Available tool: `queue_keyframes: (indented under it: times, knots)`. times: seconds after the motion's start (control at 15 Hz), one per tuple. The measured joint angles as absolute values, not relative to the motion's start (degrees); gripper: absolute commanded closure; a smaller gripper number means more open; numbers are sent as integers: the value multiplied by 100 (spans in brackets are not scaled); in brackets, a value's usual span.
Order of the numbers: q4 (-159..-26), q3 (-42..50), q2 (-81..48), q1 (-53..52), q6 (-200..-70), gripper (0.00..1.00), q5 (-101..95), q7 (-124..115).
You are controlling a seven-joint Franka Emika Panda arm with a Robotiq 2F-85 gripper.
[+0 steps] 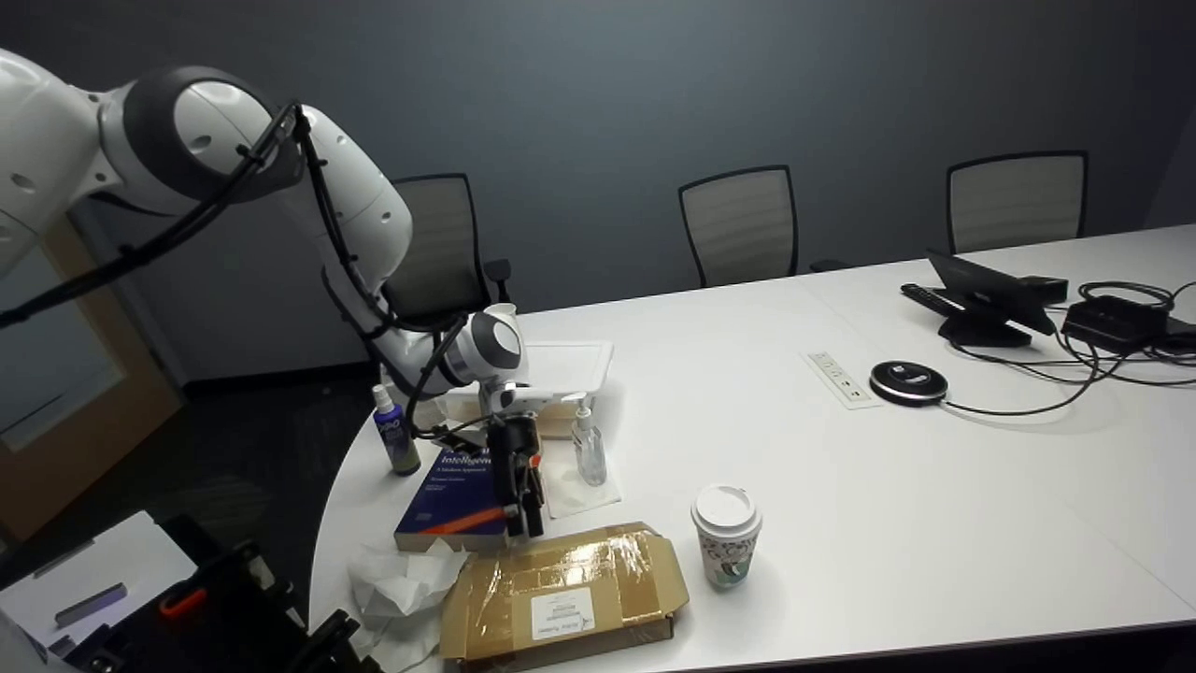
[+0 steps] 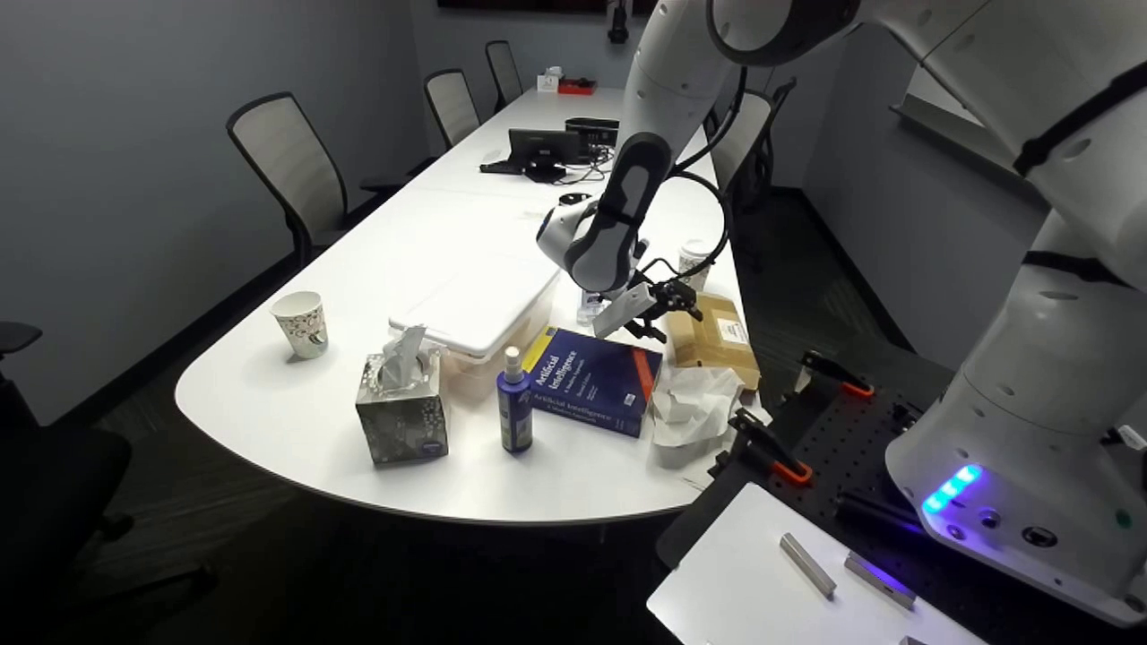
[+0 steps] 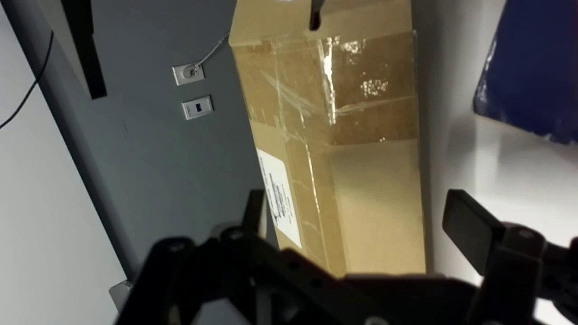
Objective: Completely open the brown box
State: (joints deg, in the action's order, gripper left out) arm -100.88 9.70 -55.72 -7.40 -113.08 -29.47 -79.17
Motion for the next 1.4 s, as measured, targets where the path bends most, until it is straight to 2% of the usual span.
queue_keyframes:
  times: [0.4,0.53,1.13,1.2,1.4]
  knots:
    - [-10009,1034,-5781,-726,-11308,0,-2738,-7877]
    - [-10008,1045,-5822,-722,-11308,26,-2699,-7877]
    - [-9904,1056,-5838,-727,-11278,95,-2639,-7694]
    - [-9875,1056,-5837,-728,-11257,99,-2636,-7664]
    - [-9804,1057,-5832,-730,-11164,97,-2636,-7577]
